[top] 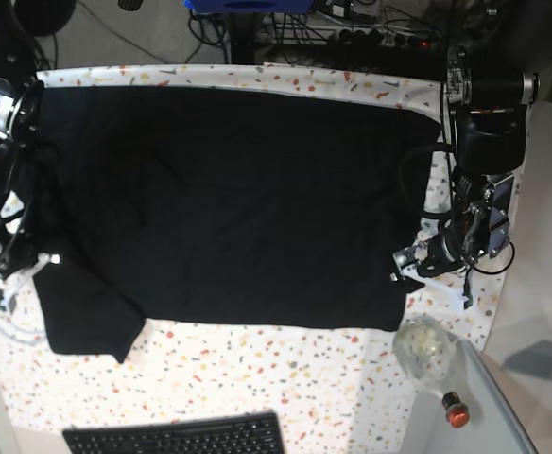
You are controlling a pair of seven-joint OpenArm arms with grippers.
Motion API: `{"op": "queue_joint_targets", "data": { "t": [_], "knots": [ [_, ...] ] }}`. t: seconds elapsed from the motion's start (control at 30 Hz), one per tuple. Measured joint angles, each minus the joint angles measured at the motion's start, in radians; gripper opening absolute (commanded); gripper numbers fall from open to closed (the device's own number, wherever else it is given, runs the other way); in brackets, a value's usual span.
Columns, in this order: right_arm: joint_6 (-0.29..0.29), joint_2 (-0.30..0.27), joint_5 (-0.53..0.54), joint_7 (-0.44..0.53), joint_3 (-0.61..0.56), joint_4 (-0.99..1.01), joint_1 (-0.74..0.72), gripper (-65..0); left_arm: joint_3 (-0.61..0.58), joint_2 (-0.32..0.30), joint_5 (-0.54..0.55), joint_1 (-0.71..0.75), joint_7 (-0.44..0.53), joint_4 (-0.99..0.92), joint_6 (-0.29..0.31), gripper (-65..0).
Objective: Layout the t-shirt on the table in an organized manner, then fold the t-shirt properly
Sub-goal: 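Lower the left gripper onto the shirt hem and grasp it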
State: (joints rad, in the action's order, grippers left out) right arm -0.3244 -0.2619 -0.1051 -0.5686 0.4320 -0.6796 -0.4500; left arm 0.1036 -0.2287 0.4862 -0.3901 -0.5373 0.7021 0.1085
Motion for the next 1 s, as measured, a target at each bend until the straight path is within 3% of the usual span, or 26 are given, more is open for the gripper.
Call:
{"op": "queue_joint_targets", "data": {
  "t": [0.17,0.3,0.53,1.0],
  "knots": [
    [0.0,0.001,0.0,0.0,0.0,0.0,0.0,-65.0,-0.003,0.016,0.012,0.003,-0.003,-0.002,0.004,-44.9],
    [0.0,0.001,0.0,0.0,0.0,0.0,0.0,-65.0,-0.003,0.01,0.014,0.01,-0.007,-0.002,0.008,-64.0],
    [0.0,0.002,0.0,0.0,0.0,0.0,0.0,-65.0,0.0,0.006,0.016,0.014,-0.025,0.011,0.012,-65.0],
    [0.0,0.001,-0.002,0.0,0.0,0.0,0.0,-65.0,0.042,0.002,0.017,0.257,-0.262,0.465,0.019,-65.0]
  ]
}}
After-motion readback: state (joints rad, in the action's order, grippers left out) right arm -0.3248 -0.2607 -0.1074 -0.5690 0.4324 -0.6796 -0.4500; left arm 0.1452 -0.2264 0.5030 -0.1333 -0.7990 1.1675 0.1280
